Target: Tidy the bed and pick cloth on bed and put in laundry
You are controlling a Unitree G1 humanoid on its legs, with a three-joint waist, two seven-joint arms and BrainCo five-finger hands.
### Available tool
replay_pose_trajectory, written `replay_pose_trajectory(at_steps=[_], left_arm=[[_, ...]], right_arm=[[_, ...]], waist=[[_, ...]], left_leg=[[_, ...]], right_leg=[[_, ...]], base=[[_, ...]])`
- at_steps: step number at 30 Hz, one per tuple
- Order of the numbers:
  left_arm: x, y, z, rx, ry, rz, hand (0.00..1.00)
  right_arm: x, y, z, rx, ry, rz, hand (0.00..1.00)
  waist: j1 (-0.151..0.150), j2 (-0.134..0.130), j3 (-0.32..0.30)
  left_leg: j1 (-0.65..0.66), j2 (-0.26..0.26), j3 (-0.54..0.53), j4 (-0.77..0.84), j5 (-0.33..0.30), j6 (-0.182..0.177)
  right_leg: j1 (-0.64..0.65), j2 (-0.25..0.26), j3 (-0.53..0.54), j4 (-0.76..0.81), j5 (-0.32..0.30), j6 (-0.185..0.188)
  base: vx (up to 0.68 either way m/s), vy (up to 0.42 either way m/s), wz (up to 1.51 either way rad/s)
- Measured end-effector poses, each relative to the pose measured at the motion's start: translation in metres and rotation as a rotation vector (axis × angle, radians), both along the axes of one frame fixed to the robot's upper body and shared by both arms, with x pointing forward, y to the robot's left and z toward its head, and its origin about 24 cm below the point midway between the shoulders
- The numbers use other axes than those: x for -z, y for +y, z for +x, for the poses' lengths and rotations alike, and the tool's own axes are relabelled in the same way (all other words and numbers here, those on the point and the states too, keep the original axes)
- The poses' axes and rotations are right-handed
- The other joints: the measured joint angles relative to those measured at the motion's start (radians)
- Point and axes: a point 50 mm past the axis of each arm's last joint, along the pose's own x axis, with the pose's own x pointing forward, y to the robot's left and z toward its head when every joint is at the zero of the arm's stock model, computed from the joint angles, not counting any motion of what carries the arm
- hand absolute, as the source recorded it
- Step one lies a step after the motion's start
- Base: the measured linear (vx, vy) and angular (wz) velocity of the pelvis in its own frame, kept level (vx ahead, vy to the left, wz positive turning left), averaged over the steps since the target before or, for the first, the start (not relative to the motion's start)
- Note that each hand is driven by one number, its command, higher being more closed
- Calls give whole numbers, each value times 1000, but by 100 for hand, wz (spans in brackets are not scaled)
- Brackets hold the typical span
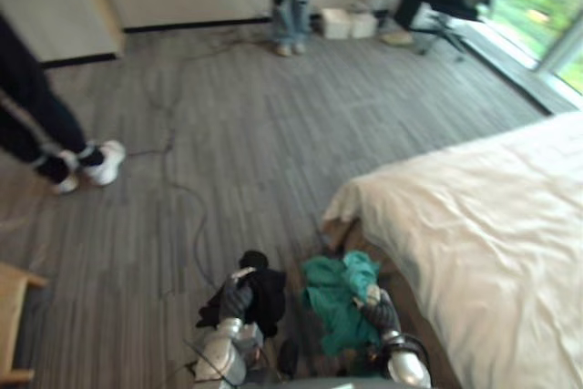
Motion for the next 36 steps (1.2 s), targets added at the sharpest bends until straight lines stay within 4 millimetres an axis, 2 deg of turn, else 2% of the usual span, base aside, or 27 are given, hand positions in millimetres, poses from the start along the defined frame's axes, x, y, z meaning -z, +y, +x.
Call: replay_pose_trajectory(at_steps=[1, 3, 5, 10, 11, 17, 21, 23, 24, 25, 26, 27, 29, 31, 32, 33, 35, 36], left_arm=[[2, -1, 1, 31, 6, 11, 100], [7, -10, -2, 62, 36, -2, 100], [10, -16, -9, 89, 53, -20, 100], [10, -24, -11, 146, 58, -23, 100], [14, -27, -19, 168, 85, -17, 100], [14, -27, -19, 168, 87, -16, 100], [24, -27, -19, 181, 133, -4, 100], [32, -26, -18, 193, 177, 6, 100], [35, -26, -16, 198, 195, 13, 100], [39, -24, -11, 195, 212, 20, 100], [40, -23, -9, 186, 217, 19, 100], [42, -22, -7, 166, 232, 14, 100], [46, -14, -8, 119, 262, 24, 100], [46, -9, -7, 98, 263, 34, 100], [46, -7, -7, 74, 263, 30, 100], [45, -7, -6, 60, 261, 27, 100], [42, -8, -4, 50, 246, 30, 100], [39, -8, -3, 38, 228, 30, 100]], right_arm=[[3, 1, -5, 6, 22, 9, 100], [4, -2, -7, 10, 32, 5, 100], [4, -4, -5, -1, 31, -5, 100], [5, -4, -7, -6, 45, 0, 100], [16, -5, -24, -51, 116, -16, 100], [16, -8, -26, -43, 121, -19, 100], [20, -10, -33, -44, 151, -12, 100], [24, -14, -41, -30, 184, -12, 100], [25, -17, -42, -17, 193, -14, 100], [26, -22, -47, -8, 215, -19, 100], [27, -24, -48, -9, 218, -21, 100], [27, -27, -49, -13, 227, -26, 100], [28, -31, -54, -2, 247, -25, 100], [28, -34, -56, 3, 253, -33, 100], [26, -37, -52, 15, 240, -38, 100], [25, -38, -49, 14, 230, -40, 100], [22, -40, -38, 8, 198, -51, 100], [20, -41, -32, 0, 184, -56, 100]], waist=[[8, -39, -3], [16, -15, -9], [27, 11, -14], [20, 13, -17], [18, 31, -72], [18, 31, -72], [15, 32, -70], [15, 30, -70], [10, 26, -65], [11, 34, -40], [12, 33, -27], [14, 55, -6], [11, 53, 9], [15, 58, 9], [20, 47, 6], [22, 45, 8], [37, 51, 19], [44, 59, 30]], left_leg=[[18, -18, 18, -16, 3, -1], [30, 9, 51, -33, 18, -20], [24, 30, 47, -40, 26, -22], [27, 41, 36, -40, 26, -23], [18, 46, 90, -49, 19, -28], [24, 49, 106, -49, 14, -35], [45, 55, 120, -49, 4, -45], [59, 71, 177, -45, -34, -57], [48, 83, 235, -6, -69, -77], [24, 105, 282, 102, -123, -95], [11, 118, 296, 155, -147, -104], [-16, 141, 305, 245, -196, -123], [-27, 196, 363, 353, -276, -158], [-38, 220, 385, 391, -264, -182], [-69, 226, 400, 444, -239, -213], [-90, 225, 420, 464, -253, -220], [-127, 208, 466, 411, -255, -201], [-133, 182, 492, 326, -237, -176]], right_leg=[[19, -33, -11, -56, 87, -10], [43, -27, -53, -93, 93, -15], [74, -4, -67, -157, 125, -29], [130, 11, -94, -246, 160, -33], [153, 19, -76, -315, 197, -23], [155, 19, -71, -315, 197, -23], [180, 20, -67, -316, 196, -27], [196, 20, -67, -314, 191, -31], [203, 20, -74, -310, 184, -34], [219, 25, -77, -296, 163, -43], [229, 30, -76, -285, 153, -46], [240, 42, -77, -263, 135, -55], [275, 53, -96, -249, 96, -80], [289, 60, -113, -248, 71, -90], [298, 51, -119, -254, 64, -97], [299, 43, -122, -260, 64, -97], [303, 20, -130, -273, 53, -86], [322, 2, -138, -284, 40, -74]], base=[[72, -159, 114], [117, -156, 71], [122, -111, 8], [74, -59, 9], [23, -11, 5], [0, -1, -5], [-16, -32, -10], [-15, -59, 0], [-6, -99, 19], [11, -91, 14], [-12, -91, 2], [-21, -76, 0], [49, -118, 20], [135, -117, 38], [173, -109, 34], [202, -70, 25], [175, -16, 11], [254, 41, 9]])
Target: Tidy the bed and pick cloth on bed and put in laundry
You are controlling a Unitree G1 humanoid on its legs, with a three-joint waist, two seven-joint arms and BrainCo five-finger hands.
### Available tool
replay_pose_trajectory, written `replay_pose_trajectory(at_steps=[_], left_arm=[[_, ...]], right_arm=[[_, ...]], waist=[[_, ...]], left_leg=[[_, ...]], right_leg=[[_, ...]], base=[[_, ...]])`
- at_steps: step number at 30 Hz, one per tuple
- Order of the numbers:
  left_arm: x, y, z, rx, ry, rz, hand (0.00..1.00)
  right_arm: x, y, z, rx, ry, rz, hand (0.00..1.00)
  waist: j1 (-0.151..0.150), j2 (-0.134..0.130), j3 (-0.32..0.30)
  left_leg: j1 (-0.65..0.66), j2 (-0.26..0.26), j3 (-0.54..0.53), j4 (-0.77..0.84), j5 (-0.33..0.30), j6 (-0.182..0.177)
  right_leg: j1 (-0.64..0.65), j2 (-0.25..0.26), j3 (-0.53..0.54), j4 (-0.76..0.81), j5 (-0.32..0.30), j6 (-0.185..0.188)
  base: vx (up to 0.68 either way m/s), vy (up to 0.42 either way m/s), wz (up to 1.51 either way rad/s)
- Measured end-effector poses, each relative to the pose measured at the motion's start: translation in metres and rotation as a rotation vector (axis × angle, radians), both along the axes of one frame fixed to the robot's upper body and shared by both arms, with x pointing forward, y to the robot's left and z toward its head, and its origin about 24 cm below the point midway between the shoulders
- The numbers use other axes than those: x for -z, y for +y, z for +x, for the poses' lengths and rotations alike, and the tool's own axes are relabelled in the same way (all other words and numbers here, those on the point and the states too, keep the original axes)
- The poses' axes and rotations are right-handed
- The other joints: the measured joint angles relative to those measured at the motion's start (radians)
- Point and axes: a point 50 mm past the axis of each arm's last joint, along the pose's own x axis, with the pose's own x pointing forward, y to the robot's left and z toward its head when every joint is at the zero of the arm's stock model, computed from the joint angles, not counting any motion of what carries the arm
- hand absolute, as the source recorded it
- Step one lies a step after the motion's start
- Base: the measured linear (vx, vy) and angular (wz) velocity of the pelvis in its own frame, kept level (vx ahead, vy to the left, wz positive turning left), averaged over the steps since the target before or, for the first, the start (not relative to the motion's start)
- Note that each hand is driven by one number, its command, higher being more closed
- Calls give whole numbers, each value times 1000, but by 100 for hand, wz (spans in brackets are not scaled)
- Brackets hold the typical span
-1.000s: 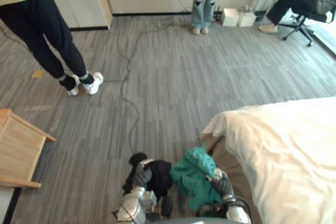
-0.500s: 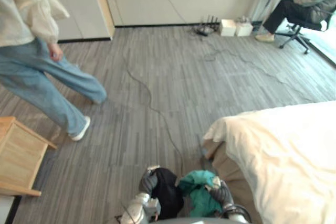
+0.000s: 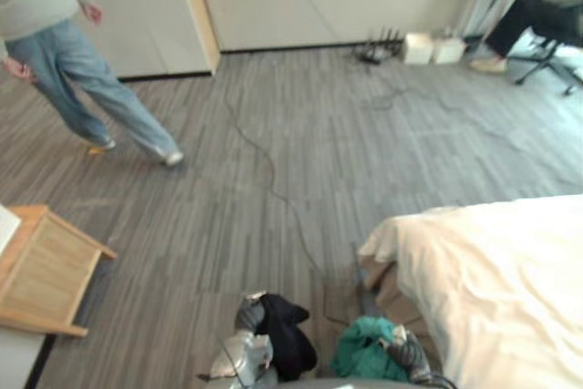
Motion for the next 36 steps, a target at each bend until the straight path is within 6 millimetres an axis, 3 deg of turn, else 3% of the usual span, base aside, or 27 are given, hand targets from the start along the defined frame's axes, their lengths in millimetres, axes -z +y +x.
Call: replay_pose_trajectory(at_steps=[2, 3, 4, 5, 6, 7, 8, 9, 10, 11, 12, 13, 15, 18, 19, 20, 21, 23, 25, 26, 27, 28, 30, 32, 33, 34, 36], left_arm=[[-2, 2, -2, -18, -10, 15, 100], [-3, 1, -1, -19, -12, 18, 100], [-10, 4, 5, -39, -47, 29, 100], [-17, 9, 11, -65, -83, 42, 100], [-19, 12, 13, -71, -96, 51, 100], [-18, 5, 10, -63, -91, 45, 100], [-18, 5, 7, -62, -88, 43, 100], [-14, 7, 4, -48, -63, 63, 100], [-14, 7, 3, -42, -62, 68, 100], [-14, 6, 3, -39, -59, 67, 100], [-13, 4, 3, -25, -51, 65, 100], [-13, 4, 4, -23, -50, 64, 100], [-13, 1, 3, -11, -50, 61, 100], [-14, 1, 5, -7, -56, 64, 100], [-15, 1, 7, -4, -60, 63, 100], [-15, 0, 7, -5, -61, 60, 100], [-14, 0, 7, -8, -60, 55, 100], [-9, 2, 3, -18, -30, 51, 100], [-3, 3, -5, -33, 9, 51, 100], [0, 4, -8, -38, 28, 54, 100], [3, 1, -9, -39, 47, 45, 100], [3, -7, -5, -36, 45, 17, 100], [1, -9, 1, -56, 29, -14, 100], [-1, -3, 4, -88, 17, -27, 100], [1, -2, 2, -106, 25, -45, 100], [1, -2, 1, -109, 27, -51, 100], [4, -2, -7, -124, 50, -74, 100]], right_arm=[[-1, 1, 8, -12, -17, 0, 100], [-2, 1, 10, -14, -20, -1, 100], [-5, 4, 19, -22, -50, 5, 100], [-9, 9, 28, -32, -78, 23, 100], [-9, 13, 28, -37, -82, 37, 100], [-11, 9, 23, -34, -85, 30, 100], [-10, 8, 24, -38, -82, 27, 100], [-9, 10, 24, -37, -77, 31, 100], [-9, 10, 25, -37, -80, 31, 100], [-9, 9, 27, -37, -83, 30, 100], [-8, 8, 28, -36, -79, 27, 100], [-8, 8, 28, -36, -79, 27, 100], [-9, 8, 29, -39, -82, 28, 100], [-10, 10, 31, -48, -92, 39, 100], [-11, 11, 34, -49, -99, 42, 100], [-12, 11, 35, -50, -103, 41, 100], [-12, 11, 36, -50, -106, 41, 100], [-15, 12, 43, -52, -126, 46, 100], [-16, 13, 46, -50, -131, 50, 100], [-17, 12, 48, -51, -135, 46, 100], [-17, 10, 50, -51, -139, 38, 100], [-19, 2, 53, -38, -144, 11, 100], [-20, 2, 55, -40, -142, 9, 100], [-19, 7, 53, -61, -134, 17, 100], [-21, 10, 53, -80, -146, 22, 100], [-22, 11, 53, -81, -151, 23, 100], [-30, 13, 54, -89, -192, 28, 100]], waist=[[13, -4, 0], [18, -13, -1], [19, -18, 9], [40, -32, 33], [51, -53, 34], [53, -48, 24], [55, -42, 14], [51, -102, -8], [51, -109, -7], [47, -115, -4], [38, -105, 5], [36, -101, 9], [11, -53, 29], [-5, -35, 39], [-8, -28, 46], [-8, -24, 47], [-7, -15, 53], [-1, -9, 57], [-2, -10, 58], [3, 4, 61], [1, 30, 59], [0, 61, 60], [-9, 71, 56], [-4, 69, 56], [3, 55, 68], [5, 56, 67], [28, 35, 74]], left_leg=[[11, -36, 24, -70, 99, 111], [20, -48, 36, -71, 99, 119], [-24, -31, 42, 39, 80, 155], [-105, 7, 61, 235, 30, 156], [-117, -4, 72, 241, 22, 133], [-84, -18, 64, 77, 64, 123], [-70, -23, 68, 64, 47, 183], [-17, -80, 74, 13, 22, 179], [-3, -90, 69, 3, 14, 179], [23, -101, 53, -5, -5, 186], [84, -109, 19, -15, -35, 190], [97, -109, 9, -17, -37, 190], [228, -93, -85, -80, -45, 186], [278, -61, -170, -98, -43, 183], [289, -41, -211, -99, -44, 174], [300, -15, -243, -98, -53, 134], [306, 2, -253, -99, -63, 114], [340, 71, -289, -104, -120, 18], [402, 128, -317, -127, -160, -48], [435, 175, -334, -133, -176, -76], [432, 211, -341, -121, -168, -85], [410, 256, -359, -94, -105, -89], [387, 291, -403, -62, 22, -78], [298, 332, -444, 118, 206, 6], [186, 348, -441, 358, 249, 39], [164, 346, -431, 411, 231, 41], [74, 268, -366, 643, 59, 16]], right_leg=[[29, -31, -1, -14, -14, 28], [26, -47, 2, -15, -13, 38], [41, -54, 13, -37, 16, 50], [74, -36, 26, -50, 55, 56], [87, -47, 25, -41, 53, 61], [87, -37, 8, 15, 41, 83], [78, -38, 11, 60, 22, 110], [-36, -100, 24, 345, 2, 174], [-70, -112, 30, 434, 21, 207], [-140, -129, 53, 596, 88, 250], [-226, -146, 53, 832, 130, 241], [-237, -150, 41, 867, 127, 235], [-330, -172, -91, 1032, 48, 110], [-451, -170, -167, 932, -5, 77], [-507, -169, -190, 791, -18, 65], [-537, -158, -191, 648, -11, 61], [-550, -150, -180, 556, 6, 64], [-591, -144, -70, 205, 172, 74], [-605, -161, 17, 78, 254, 73], [-612, -144, 3, 152, 346, 100], [-632, -124, -5, 223, 359, 92], [-666, -100, -27, 329, 286, 61], [-669, -81, -70, 418, 201, 26], [-593, -30, -123, 396, 135, -9], [-504, 18, -141, 311, 127, -34], [-486, 27, -140, 296, 127, -41], [-359, 78, -117, 187, 129, -83]], base=[[399, 61, -1], [459, 29, 3], [424, 23, 1], [389, 28, 2], [340, 45, -1], [315, 61, 3], [505, 82, 24], [372, 60, 22], [435, 58, 35], [469, 36, 40], [469, 36, 44], [466, 7, 70], [449, -38, 90], [405, -179, 105], [474, -365, 114], [397, -352, 112], [404, -416, 107], [423, -501, 97], [467, -623, 71], [466, -628, 57], [439, -606, 44], [421, -605, 42], [493, -699, 41], [490, -656, 23], [322, -399, -3], [373, -440, -27], [344, -356, -54]])
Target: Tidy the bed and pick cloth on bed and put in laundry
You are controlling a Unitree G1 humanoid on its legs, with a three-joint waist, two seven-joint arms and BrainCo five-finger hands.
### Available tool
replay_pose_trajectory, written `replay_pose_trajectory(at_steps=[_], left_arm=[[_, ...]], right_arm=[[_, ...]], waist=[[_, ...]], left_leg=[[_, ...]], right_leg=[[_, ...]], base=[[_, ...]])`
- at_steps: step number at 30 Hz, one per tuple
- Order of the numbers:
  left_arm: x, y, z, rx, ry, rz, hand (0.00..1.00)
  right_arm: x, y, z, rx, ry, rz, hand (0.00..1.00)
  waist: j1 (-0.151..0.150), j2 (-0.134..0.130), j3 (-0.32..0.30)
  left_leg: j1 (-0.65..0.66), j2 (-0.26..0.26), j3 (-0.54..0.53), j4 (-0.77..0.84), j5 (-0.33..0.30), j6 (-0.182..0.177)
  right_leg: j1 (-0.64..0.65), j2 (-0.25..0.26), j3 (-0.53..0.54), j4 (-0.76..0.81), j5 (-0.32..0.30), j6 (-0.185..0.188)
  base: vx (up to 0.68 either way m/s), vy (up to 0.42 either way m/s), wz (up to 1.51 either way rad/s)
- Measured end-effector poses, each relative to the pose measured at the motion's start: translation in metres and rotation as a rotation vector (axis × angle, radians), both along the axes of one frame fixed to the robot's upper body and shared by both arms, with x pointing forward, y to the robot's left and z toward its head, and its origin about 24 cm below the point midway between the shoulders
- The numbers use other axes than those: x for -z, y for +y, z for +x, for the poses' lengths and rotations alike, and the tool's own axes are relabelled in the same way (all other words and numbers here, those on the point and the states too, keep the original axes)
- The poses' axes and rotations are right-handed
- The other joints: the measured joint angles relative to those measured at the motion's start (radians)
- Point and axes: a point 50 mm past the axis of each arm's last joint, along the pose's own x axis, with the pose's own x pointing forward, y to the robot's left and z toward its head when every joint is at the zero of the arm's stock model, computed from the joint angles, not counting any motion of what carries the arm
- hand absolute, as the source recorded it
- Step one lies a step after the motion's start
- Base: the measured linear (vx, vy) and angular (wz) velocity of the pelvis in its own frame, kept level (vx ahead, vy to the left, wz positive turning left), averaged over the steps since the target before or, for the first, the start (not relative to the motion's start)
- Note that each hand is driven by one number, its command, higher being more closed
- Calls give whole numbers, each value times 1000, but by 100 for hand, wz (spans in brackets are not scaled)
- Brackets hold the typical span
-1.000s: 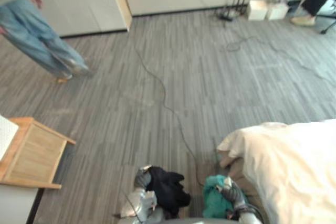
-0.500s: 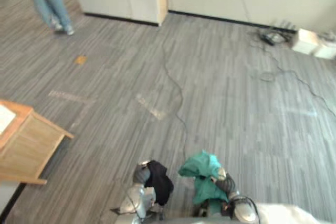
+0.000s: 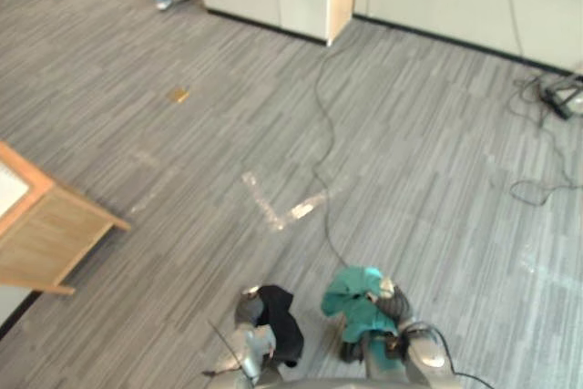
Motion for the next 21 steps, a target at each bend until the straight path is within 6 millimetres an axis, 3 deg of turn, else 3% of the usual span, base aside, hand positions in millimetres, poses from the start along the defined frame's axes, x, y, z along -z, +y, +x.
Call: replay_pose_trajectory(at_steps=[3, 7, 9, 11, 12, 13, 14, 15, 16, 17, 18, 19, 21], left_arm=[[-4, -3, 2, 8, -24, -33, 100], [-6, -9, 4, 14, -35, -65, 100], [-9, -12, 6, 23, -51, -73, 100], [-10, -14, 6, 34, -62, -85, 100], [-11, -14, 6, 35, -62, -88, 100], [-10, -14, 1, 29, -54, -90, 100], [-7, -13, -4, 23, -34, -90, 100], [-5, -11, -7, 16, -18, -88, 100], [-4, -10, -9, 17, -10, -86, 100], [-5, -9, -9, 17, -12, -83, 100], [-5, -8, -10, 22, -5, -77, 100], [-4, -8, -10, 24, -3, -76, 100], [-6, -4, -11, 31, -4, -58, 100]], right_arm=[[-1, -4, 2, -19, -5, -13, 100], [3, -7, -4, -11, 23, -16, 100], [3, -7, -3, -12, 20, -20, 100], [1, -12, 0, -19, 14, -45, 100], [1, -14, 0, -23, 14, -55, 100], [1, -17, -1, -25, 18, -67, 100], [3, -18, -3, -27, 29, -70, 100], [3, -16, -2, -27, 28, -67, 100], [5, -13, -3, -32, 34, -71, 100], [6, -12, -3, -32, 38, -76, 100], [10, -10, -3, -14, 55, -66, 100], [11, -10, -4, -11, 60, -63, 100], [14, -6, -8, 8, 75, -52, 100]], waist=[[11, 5, -3], [24, -5, 1], [25, -14, 0], [30, -20, 1], [33, -20, -4], [49, -10, -21], [59, -14, -32], [61, -26, -42], [51, -54, -71], [47, -77, -72], [35, -97, -70], [32, -97, -70], [9, -67, -68]], left_leg=[[-98, -112, 97, -60, -125, -20], [-138, -211, 214, -339, -162, 8], [-151, -242, 309, -459, -157, 11], [-170, -248, 501, -527, -155, 18], [-164, -244, 552, -539, -142, 40], [-149, -227, 637, -569, -105, 110], [-141, -236, 631, -563, -67, 227], [-128, -260, 618, -564, -80, 223], [-99, -308, 579, -592, -101, 220], [-67, -343, 539, -613, -104, 229], [-6, -378, 485, -636, -113, 242], [7, -384, 470, -640, -114, 241], [140, -399, 336, -703, -110, 235]], right_leg=[[95, 43, 16, -109, 13, -20], [198, 42, -13, -188, 6, -11], [247, 31, -49, -225, -9, 11], [328, 9, -120, -250, -47, 68], [344, 6, -133, -248, -59, 88], [367, 3, -148, -207, -109, 125], [363, -9, -143, -109, -167, 156], [349, -43, -144, -32, -191, 172], [264, -110, -129, 206, -199, 203], [186, -162, -85, 427, -156, 246], [131, -210, -49, 651, -122, 246], [125, -216, -47, 681, -120, 241], [71, -238, -36, 824, -129, 202]], base=[[336, -214, -36], [336, -103, 17], [408, -25, 68], [346, 37, 86], [358, 72, 64], [379, 98, 32], [399, 116, 36], [481, 157, 67], [549, 167, 103], [820, 177, 149], [588, 100, 114], [579, 46, 144], [462, -4, 142]])
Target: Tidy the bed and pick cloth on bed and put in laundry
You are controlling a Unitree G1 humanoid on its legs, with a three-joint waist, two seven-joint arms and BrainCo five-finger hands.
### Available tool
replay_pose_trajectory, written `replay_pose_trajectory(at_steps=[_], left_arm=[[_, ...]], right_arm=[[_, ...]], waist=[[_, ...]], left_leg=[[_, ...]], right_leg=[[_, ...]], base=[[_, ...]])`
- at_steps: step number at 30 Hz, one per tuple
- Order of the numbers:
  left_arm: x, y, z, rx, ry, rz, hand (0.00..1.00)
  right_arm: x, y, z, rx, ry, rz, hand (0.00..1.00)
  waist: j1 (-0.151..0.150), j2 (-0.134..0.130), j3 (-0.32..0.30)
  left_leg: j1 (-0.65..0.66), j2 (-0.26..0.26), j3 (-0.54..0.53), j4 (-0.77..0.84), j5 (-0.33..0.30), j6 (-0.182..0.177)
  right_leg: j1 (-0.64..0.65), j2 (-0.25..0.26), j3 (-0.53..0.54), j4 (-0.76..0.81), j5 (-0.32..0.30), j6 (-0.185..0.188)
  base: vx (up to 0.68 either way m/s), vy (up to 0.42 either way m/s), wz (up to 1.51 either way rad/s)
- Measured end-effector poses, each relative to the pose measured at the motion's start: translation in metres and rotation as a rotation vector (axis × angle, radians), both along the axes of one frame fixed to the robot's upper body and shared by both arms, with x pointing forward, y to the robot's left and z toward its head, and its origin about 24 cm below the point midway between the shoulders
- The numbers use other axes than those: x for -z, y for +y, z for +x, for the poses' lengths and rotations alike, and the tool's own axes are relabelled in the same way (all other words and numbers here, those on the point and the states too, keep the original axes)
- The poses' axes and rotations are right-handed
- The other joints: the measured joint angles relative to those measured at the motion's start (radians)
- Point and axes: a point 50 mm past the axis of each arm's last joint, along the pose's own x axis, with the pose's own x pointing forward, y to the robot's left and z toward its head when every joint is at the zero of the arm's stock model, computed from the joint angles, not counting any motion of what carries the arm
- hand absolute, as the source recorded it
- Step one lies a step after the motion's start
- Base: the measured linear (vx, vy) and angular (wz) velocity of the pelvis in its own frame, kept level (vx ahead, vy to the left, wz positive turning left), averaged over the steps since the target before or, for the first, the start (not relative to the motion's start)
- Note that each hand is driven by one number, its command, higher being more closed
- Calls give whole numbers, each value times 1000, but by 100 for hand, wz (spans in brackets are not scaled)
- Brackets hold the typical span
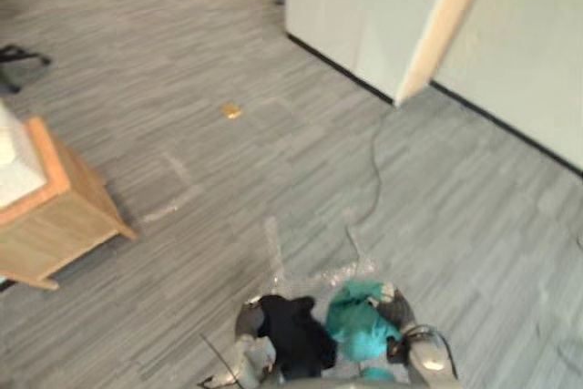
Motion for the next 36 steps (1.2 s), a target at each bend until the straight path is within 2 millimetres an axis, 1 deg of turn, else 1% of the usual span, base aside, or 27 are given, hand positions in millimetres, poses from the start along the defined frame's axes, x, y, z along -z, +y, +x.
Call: replay_pose_trajectory(at_steps=[1, 4, 5, 7, 8, 9, 10, 11, 12, 13, 14, 15, 16, 17, 18, 19, 22, 24, 25, 28, 29, 30, 32, 33, 34, 35, 36], left_arm=[[-2, 2, 2, 0, -9, 10, 100], [-8, 8, 12, 17, -52, 66, 100], [-10, 7, 17, 30, -67, 80, 100], [-11, 6, 20, 40, -78, 92, 100], [-13, 5, 25, 45, -90, 96, 100], [-13, 5, 27, 50, -95, 103, 100], [-15, 6, 30, 62, -109, 122, 100], [-16, 8, 32, 63, -115, 136, 100], [-15, 8, 31, 62, -112, 139, 100], [-13, 11, 24, 59, -100, 152, 100], [-10, 9, 20, 60, -86, 151, 100], [-10, 9, 20, 60, -86, 151, 100], [-9, -2, 15, 45, -73, 113, 100], [-8, -3, 13, 56, -69, 111, 100], [-7, -5, 12, 72, -63, 110, 100], [-8, -8, 12, 94, -69, 98, 100], [-12, -8, 15, 108, -94, 104, 100], [-18, -9, 19, 131, -137, 119, 100], [-19, -10, 20, 132, -142, 118, 100], [-23, -14, 22, 145, -166, 111, 100], [-25, -16, 23, 158, -178, 114, 100], [-25, -17, 23, 176, -185, 118, 100], [-26, -18, 24, 186, -189, 127, 100], [-27, -19, 24, 189, -196, 125, 100], [-28, -19, 25, 189, -201, 126, 100], [-30, -19, 25, 190, -208, 129, 100], [-32, -19, 27, 191, -217, 132, 100]], right_arm=[[0, 1, 0, 2, -4, 3, 100], [-2, 2, 2, 32, -19, 20, 100], [-2, -1, 0, 46, -15, 19, 100], [-1, -6, 0, 74, -14, 13, 100], [-1, -10, -3, 112, -9, 17, 100], [0, -11, -4, 125, -5, 16, 100], [2, -11, -8, 140, 5, 22, 100], [4, -8, -12, 149, 18, 37, 100], [5, -6, -14, 150, 23, 43, 100], [6, -1, -18, 133, 36, 53, 100], [6, 1, -17, 110, 37, 51, 100], [6, 1, -17, 110, 37, 51, 100], [0, -2, -7, 78, -1, 31, 100], [-2, -5, -6, 73, -14, 21, 100], [-2, -6, -7, 72, -12, 21, 100], [-1, -10, -9, 97, -10, 23, 100], [-3, -13, -9, 103, -22, 20, 100], [-3, -13, -7, 101, -29, 21, 100], [-3, -13, -7, 101, -27, 20, 100], [-4, -14, -6, 107, -29, 17, 100], [-4, -15, -6, 110, -33, 15, 100], [-5, -18, -4, 116, -37, 9, 100], [-7, -21, -1, 118, -47, -4, 100], [-6, -21, -2, 115, -45, -12, 100], [-6, -21, -3, 115, -44, -11, 100], [-6, -18, -2, 114, -44, -4, 100], [-6, -18, 0, 110, -48, -4, 100]], waist=[[-6, 4, -1], [-18, 14, 0], [-22, 28, 8], [-35, 45, 18], [-44, 60, 22], [-45, 59, 22], [-44, 58, 21], [-49, 48, 21], [-54, 44, 18], [-65, 34, 5], [-67, 54, 0], [-67, 54, 0], [-66, 119, -3], [-62, 133, 2], [-56, 136, 9], [-45, 139, 20], [-39, 121, 31], [-38, 120, 33], [-38, 119, 35], [-38, 110, 41], [-38, 104, 45], [-35, 98, 46], [-25, 97, 45], [-7, 85, 37], [-7, 79, 31], [-8, 68, 15], [-8, 56, 11]], left_leg=[[19, -1, -25, -11, 4, -7], [73, -2, -164, -41, -3, -39], [93, 6, -217, -40, -19, -68], [125, 33, -276, -39, -43, -107], [150, 62, -316, -40, -61, -139], [160, 70, -330, -39, -69, -151], [180, 87, -359, -39, -88, -182], [214, 118, -395, -38, -123, -224], [228, 131, -407, -38, -136, -232], [253, 166, -434, -26, -167, -250], [224, 219, -433, 80, -178, -259], [224, 219, -433, 80, -178, -259], [70, 310, -416, 380, -105, -230], [-16, 355, -374, 544, 7, -189], [-75, 380, -350, 686, 25, -186], [-116, 365, -326, 825, 21, -183], [-195, 289, -224, 923, 6, -201], [-295, 282, -122, 865, -14, -170], [-309, 280, -106, 820, -27, -175], [-327, 233, -53, 452, -39, -194], [-329, 212, -24, 294, -28, -198], [-327, 190, 3, 129, 18, -200], [-325, 181, 12, 25, 97, -191], [-315, 172, 29, 29, 167, -143], [-310, 164, 35, 27, 190, -111], [-299, 138, 42, 30, 192, -62], [-285, 124, 45, 20, 180, -58]], right_leg=[[-21, 0, 3, -6, -5, -8], [-155, 20, 69, -202, -32, -32], [-199, 43, 112, -362, -33, -34], [-220, 77, 167, -597, 13, -39], [-237, 94, 205, -770, 99, -35], [-244, 94, 223, -832, 133, -22], [-248, 88, 272, -939, 198, -5], [-251, 79, 308, -973, 227, -10], [-250, 74, 307, -958, 229, -15], [-258, 79, 295, -882, 272, -12], [-274, 113, 262, -766, 324, -15], [-274, 113, 262, -766, 324, -15], [-255, 183, 193, -735, 251, -78], [-222, 213, 178, -755, 242, -95], [-171, 242, 164, -792, 238, -121], [-91, 267, 169, -843, 236, -152], [44, 285, 198, -929, 207, -197], [113, 295, 201, -985, 188, -205], [127, 295, 199, -995, 183, -207], [189, 283, 163, -1045, 166, -188], [217, 276, 140, -1061, 153, -174], [246, 269, 119, -1081, 139, -155], [285, 264, 107, -1094, 113, -124], [311, 246, 112, -1093, 87, -86], [316, 237, 113, -1086, 77, -72], [305, 207, 114, -1030, 50, -33], [282, 188, 118, -977, 39, -16]], base=[[552, -68, 149], [429, -133, 137], [398, -197, 121], [398, -247, 123], [416, -301, 103], [526, -411, 121], [445, -437, 127], [355, -368, 130], [450, -564, 137], [480, -601, 115], [577, -738, 92], [480, -627, 61], [471, -630, 22], [556, -702, 16], [454, -551, -17], [412, -476, -30], [349, -361, -27], [357, -264, -7], [286, -174, 14], [297, -53, 36], [408, 16, 62], [369, 32, 56], [422, 78, 24], [468, 110, 3], [507, 124, 5], [423, 104, 16], [513, 149, 15]])
